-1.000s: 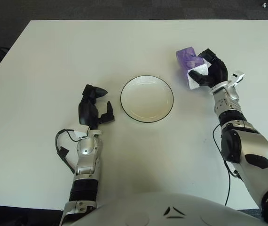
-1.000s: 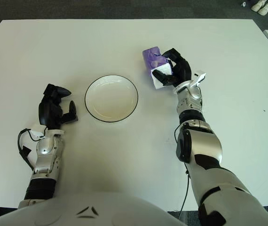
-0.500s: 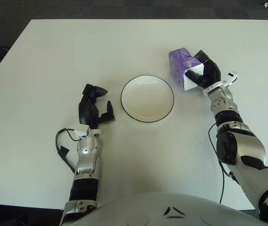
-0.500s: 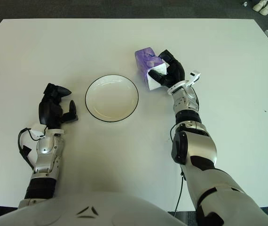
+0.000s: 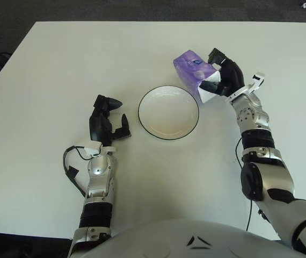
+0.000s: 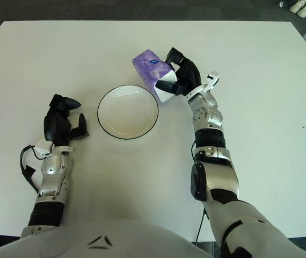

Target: Put the tissue paper into the plate.

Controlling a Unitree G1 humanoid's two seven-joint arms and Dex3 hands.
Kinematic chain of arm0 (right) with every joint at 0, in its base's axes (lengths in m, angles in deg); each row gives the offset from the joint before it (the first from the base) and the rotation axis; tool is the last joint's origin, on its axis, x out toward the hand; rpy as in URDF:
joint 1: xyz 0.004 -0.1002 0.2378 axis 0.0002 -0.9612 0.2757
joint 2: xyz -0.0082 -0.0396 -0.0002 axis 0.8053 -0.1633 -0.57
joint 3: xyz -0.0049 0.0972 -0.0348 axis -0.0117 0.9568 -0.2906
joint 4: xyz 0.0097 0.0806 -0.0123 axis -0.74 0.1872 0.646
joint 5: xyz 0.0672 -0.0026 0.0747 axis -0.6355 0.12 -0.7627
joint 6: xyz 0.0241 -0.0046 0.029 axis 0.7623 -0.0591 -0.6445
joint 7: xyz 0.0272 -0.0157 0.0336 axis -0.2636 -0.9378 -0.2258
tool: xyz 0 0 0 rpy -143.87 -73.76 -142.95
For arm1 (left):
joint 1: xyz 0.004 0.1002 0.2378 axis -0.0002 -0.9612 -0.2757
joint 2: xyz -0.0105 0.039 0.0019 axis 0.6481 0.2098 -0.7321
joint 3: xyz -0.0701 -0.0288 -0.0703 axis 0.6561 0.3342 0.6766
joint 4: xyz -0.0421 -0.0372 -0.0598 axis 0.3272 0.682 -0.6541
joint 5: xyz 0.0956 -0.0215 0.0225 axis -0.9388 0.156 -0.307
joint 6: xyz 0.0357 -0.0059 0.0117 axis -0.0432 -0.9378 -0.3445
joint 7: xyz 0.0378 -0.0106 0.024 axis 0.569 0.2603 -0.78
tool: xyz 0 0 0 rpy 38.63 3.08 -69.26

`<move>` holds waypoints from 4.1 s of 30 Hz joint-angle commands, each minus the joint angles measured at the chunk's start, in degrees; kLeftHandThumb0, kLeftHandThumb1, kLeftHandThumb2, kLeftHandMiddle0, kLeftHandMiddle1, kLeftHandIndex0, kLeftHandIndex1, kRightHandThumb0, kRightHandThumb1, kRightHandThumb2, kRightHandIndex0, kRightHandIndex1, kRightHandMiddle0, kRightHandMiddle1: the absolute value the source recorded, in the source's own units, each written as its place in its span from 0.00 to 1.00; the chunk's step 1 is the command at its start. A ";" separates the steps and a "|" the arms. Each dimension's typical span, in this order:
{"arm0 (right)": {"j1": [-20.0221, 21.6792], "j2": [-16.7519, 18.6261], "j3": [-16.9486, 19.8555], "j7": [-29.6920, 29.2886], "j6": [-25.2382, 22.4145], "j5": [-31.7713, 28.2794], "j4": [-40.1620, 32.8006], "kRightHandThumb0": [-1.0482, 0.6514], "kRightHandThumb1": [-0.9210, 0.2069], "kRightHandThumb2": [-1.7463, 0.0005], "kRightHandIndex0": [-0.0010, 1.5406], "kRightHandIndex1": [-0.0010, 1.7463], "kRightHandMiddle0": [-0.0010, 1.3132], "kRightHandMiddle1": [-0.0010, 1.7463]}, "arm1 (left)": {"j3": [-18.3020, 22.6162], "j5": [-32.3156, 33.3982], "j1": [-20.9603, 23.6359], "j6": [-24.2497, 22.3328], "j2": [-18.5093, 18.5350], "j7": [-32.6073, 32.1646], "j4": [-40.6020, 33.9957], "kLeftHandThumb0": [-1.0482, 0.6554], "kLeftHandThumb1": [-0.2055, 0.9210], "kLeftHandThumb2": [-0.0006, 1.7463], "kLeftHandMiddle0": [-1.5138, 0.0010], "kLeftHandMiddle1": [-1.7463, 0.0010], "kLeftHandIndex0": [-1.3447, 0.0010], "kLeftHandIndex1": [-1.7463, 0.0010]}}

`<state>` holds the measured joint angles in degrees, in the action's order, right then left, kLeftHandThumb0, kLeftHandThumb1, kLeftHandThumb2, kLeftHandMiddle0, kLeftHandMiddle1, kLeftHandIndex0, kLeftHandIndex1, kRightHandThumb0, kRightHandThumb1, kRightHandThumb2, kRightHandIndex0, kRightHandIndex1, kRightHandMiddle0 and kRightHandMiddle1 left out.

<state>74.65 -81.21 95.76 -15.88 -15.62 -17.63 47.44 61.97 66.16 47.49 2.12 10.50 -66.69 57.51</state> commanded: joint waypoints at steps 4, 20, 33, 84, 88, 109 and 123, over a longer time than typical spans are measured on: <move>-3.35 -1.37 -3.05 0.87 1.20 2.76 -7.45 0.97 0.78 0.05 0.55 1.00 0.75 1.00 | 0.08 -0.50 -3.49 -1.42 -0.18 -0.44 5.44 0.61 0.41 0.80 0.57 0.01 0.67 0.00; 2.62 -3.57 -4.42 10.16 10.87 3.55 -3.11 0.99 0.82 0.02 0.58 1.00 0.84 1.00 | 0.00 -0.57 -2.89 -1.59 -0.25 -0.56 6.13 0.61 0.37 0.83 0.55 0.00 0.66 0.00; 2.87 -3.09 -7.41 10.69 19.05 6.79 -5.02 0.99 0.82 0.02 0.58 1.00 0.85 1.00 | 0.05 -0.35 -2.72 -2.06 -0.73 -0.89 5.98 0.61 0.32 0.87 0.52 0.00 0.62 0.00; -3.40 -6.78 -22.78 12.87 25.73 20.06 -12.54 0.95 0.75 0.08 0.53 1.00 0.78 1.00 | -0.62 -0.49 -4.07 -1.63 -1.07 -1.61 5.14 0.61 0.38 0.83 0.55 0.00 0.66 0.00; -3.21 -6.78 -23.51 12.87 26.90 20.83 -11.10 0.95 0.74 0.08 0.52 1.00 0.77 1.00 | -0.62 -0.80 -4.29 -2.16 -1.39 -2.27 4.70 0.61 0.40 0.81 0.56 0.00 0.67 0.00; 0.89 -5.78 -25.89 8.39 40.55 28.17 1.26 0.49 0.43 0.38 0.16 1.00 0.42 0.92 | -0.94 -0.99 -5.26 -2.06 -1.42 -2.42 4.00 0.61 0.36 0.84 0.55 0.00 0.64 0.00; 5.51 -8.19 -28.06 18.17 45.13 24.23 5.09 0.02 0.17 0.75 0.00 0.01 0.00 0.02 | -0.88 -0.77 -5.08 0.84 -1.06 -1.47 5.67 0.61 0.31 0.88 0.52 0.00 0.62 0.00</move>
<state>78.98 -88.34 68.33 0.15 29.73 7.93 52.45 61.30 65.48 47.47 3.20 9.96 -68.55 57.45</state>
